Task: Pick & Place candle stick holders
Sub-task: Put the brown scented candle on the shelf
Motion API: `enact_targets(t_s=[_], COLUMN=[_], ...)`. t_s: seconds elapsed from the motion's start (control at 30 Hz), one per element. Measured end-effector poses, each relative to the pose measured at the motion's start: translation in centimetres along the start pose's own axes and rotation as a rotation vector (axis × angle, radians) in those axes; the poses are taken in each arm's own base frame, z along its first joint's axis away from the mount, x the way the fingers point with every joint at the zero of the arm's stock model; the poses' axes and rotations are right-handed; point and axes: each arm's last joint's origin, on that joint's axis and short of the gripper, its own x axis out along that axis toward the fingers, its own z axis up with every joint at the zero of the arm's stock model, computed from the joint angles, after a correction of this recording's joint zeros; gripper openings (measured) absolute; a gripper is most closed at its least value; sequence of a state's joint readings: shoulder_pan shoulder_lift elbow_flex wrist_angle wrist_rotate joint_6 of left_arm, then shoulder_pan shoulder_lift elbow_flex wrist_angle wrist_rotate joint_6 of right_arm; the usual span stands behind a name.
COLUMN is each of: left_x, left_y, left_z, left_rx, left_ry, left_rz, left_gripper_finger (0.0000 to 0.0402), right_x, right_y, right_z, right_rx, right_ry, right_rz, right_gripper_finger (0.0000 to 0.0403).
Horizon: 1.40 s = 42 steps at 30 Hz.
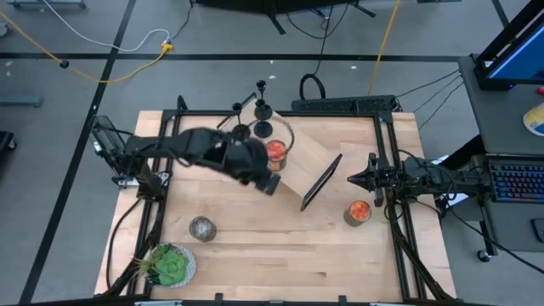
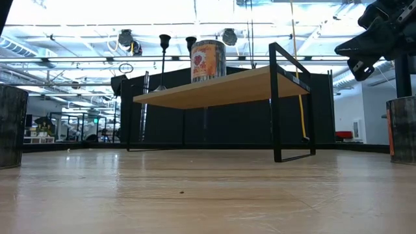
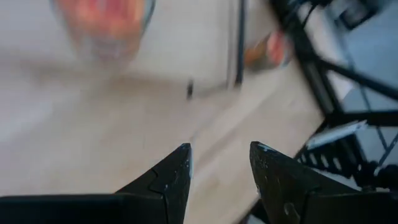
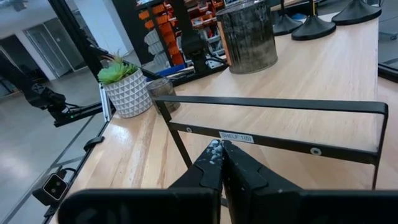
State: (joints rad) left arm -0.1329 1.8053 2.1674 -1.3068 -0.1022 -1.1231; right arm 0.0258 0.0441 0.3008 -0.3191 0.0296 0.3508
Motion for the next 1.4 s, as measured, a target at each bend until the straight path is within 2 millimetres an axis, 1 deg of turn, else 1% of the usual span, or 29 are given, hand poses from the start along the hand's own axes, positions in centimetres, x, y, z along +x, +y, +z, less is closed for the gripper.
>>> enact_targets(t_s=[0.2, 0.3, 0.4, 0.47, 0.6, 0.73, 0.9, 1.17, 1.4], left_x=[-0.3, 0.1, 1.4, 2.3, 4.3, 5.6, 6.8, 8.4, 10.0], left_y=[0.2, 0.7, 0.9, 1.1, 2.4, 3.4, 4.3, 6.1, 7.5], left_z=[-4.3, -6.2, -8.1, -9.4, -12.0, -14.3, -16.1, -17.9, -18.6], left_rx=[-0.162, -0.228, -0.255, -0.27, -0.282, -0.254, -0.221, -0.158, -0.139], left_ry=[0.118, 0.145, 0.181, 0.239, 0.348, 0.367, 0.369, 0.375, 0.387], left_rz=[0.172, 0.274, 0.336, 0.378, 0.503, 0.591, 0.64, 0.715, 0.742], left_gripper_finger=[0.017, 0.017, 0.017, 0.017, 0.017, 0.017, 0.017, 0.017, 0.017], right_x=[0.0, 0.0, 0.0, 0.0, 0.0, 0.0, 0.0, 0.0, 0.0], right_y=[0.0, 0.0, 0.0, 0.0, 0.0, 0.0, 0.0, 0.0, 0.0], right_z=[0.0, 0.0, 0.0, 0.0, 0.0, 0.0, 0.0, 0.0, 0.0], right_rx=[0.0, 0.0, 0.0, 0.002, 0.003, 0.003, 0.003, 0.003, 0.03], right_ry=[0.002, 0.002, 0.001, 0.002, 0.002, 0.001, 0.001, -0.001, -0.001], right_rz=[0.003, 0.003, 0.003, 0.003, 0.003, 0.004, 0.002, -0.002, -0.002], right_gripper_finger=[0.0, 0.0, 0.0, 0.0, 0.0, 0.0, 0.0, 0.0, 0.0])
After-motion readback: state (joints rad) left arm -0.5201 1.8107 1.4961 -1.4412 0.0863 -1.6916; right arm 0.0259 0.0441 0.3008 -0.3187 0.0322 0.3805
